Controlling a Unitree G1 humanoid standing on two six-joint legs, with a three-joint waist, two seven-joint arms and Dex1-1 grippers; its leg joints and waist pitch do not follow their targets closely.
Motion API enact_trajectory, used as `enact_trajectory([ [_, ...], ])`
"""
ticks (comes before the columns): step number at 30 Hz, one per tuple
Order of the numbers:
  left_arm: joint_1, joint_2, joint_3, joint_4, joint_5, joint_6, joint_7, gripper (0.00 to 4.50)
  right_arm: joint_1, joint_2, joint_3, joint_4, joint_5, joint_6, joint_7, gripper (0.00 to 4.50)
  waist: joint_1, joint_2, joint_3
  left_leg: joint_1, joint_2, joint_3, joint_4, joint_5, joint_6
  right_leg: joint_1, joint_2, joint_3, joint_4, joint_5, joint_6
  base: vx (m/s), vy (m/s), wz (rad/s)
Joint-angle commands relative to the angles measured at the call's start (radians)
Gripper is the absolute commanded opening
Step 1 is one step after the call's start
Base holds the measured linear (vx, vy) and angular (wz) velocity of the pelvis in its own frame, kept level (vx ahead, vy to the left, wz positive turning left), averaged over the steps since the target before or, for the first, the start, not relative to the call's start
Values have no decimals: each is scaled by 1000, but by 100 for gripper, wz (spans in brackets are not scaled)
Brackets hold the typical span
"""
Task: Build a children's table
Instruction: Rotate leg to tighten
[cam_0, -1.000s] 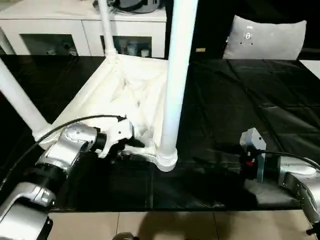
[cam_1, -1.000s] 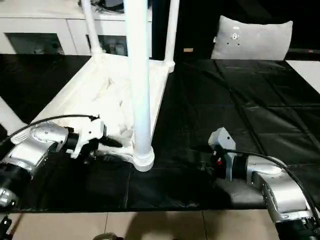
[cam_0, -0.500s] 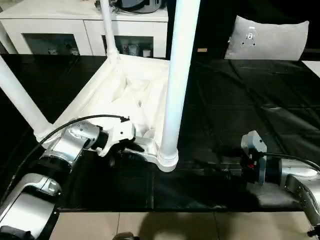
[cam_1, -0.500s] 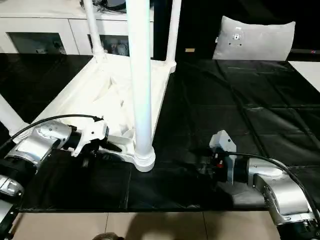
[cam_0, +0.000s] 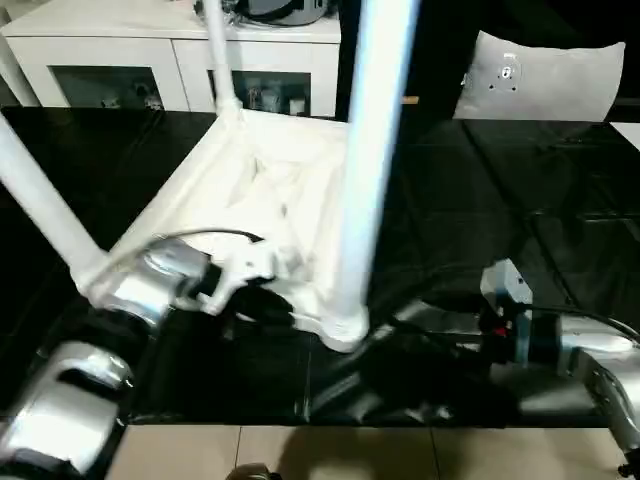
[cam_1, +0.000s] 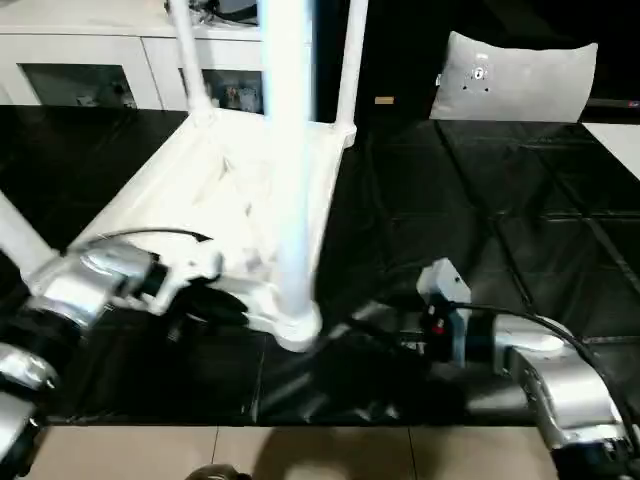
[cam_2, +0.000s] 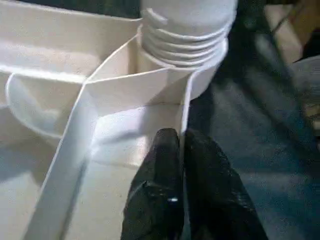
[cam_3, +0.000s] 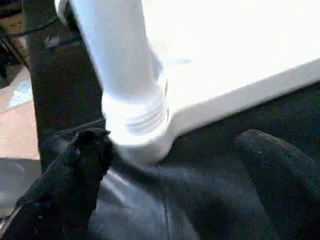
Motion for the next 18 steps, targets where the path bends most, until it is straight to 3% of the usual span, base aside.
enact_trajectory([
  [1, 23, -13, -20, -35, 12, 27, 39, 8, -24, 0, 11, -5, 5, -14, 15, 450, 1, 4, -63, 10, 100, -48, -80, -261, 1, 49, -112, 74, -72, -348, -192, 0, 0, 0],
  [6, 60, -45, -42, -98, 60, -7, 116, 0, -63, -7, 34, 16, 26, 5, 85, 412, 0, 0, -60, 15, 95, -48, -79, -271, 19, 45, -108, 70, -89, -450, -145, 0, 0, 0],
  [8, 61, -47, -44, -101, 68, -14, 128, 0, -67, -9, 39, 19, 28, 8, 98, 402, -1, 1, -61, 14, 95, -49, -79, -271, 23, 45, -105, 70, -90, -456, -137, 0, 0, 0],
  [9, 59, -47, -51, -103, 91, -30, 152, 0, -81, -12, 52, 27, 31, 14, 124, 374, -1, 1, -61, 14, 95, -49, -79, -267, 24, 44, -103, 69, -89, -453, -133, 0, 0, 0],
  [10, 57, -46, -57, -101, 107, -35, 165, 0, -91, -12, 61, 35, 29, 14, 138, 369, 0, -2, -61, 14, 96, -50, -79, -269, 24, 43, -104, 69, -89, -458, -129, 0, 0, 0],
  [12, 57, -43, -60, -107, 121, -35, 176, 0, -103, -10, 71, 47, 23, 9, 146, 368, -1, 0, -60, 16, 96, -51, -80, -281, 18, 41, -106, 69, -91, -473, -126, 0, 0, 0],
  [14, 56, -36, -66, -116, 139, -49, 192, 0, -140, 7, 89, 96, -9, -27, 144, 330, -2, 0, -59, 16, 94, -51, -79, -286, 15, 40, -106, 68, -93, -486, -120, 0, 0, 0],
  [17, 58, -28, -68, -131, 142, -50, 186, 0, -181, 29, 104, 156, -31, -52, 142, 314, -5, 1, -60, 21, 93, -51, -78, -303, 4, 36, -108, 67, -96, -512, -120, 0, 0, 0],
  [18, 58, -25, -70, -134, 143, -51, 181, 0, -190, 33, 109, 168, -34, -55, 145, 298, -6, -3, -59, 17, 93, -53, -80, -302, 5, 38, -106, 66, -95, -510, -118, 0, 0, 0],
])
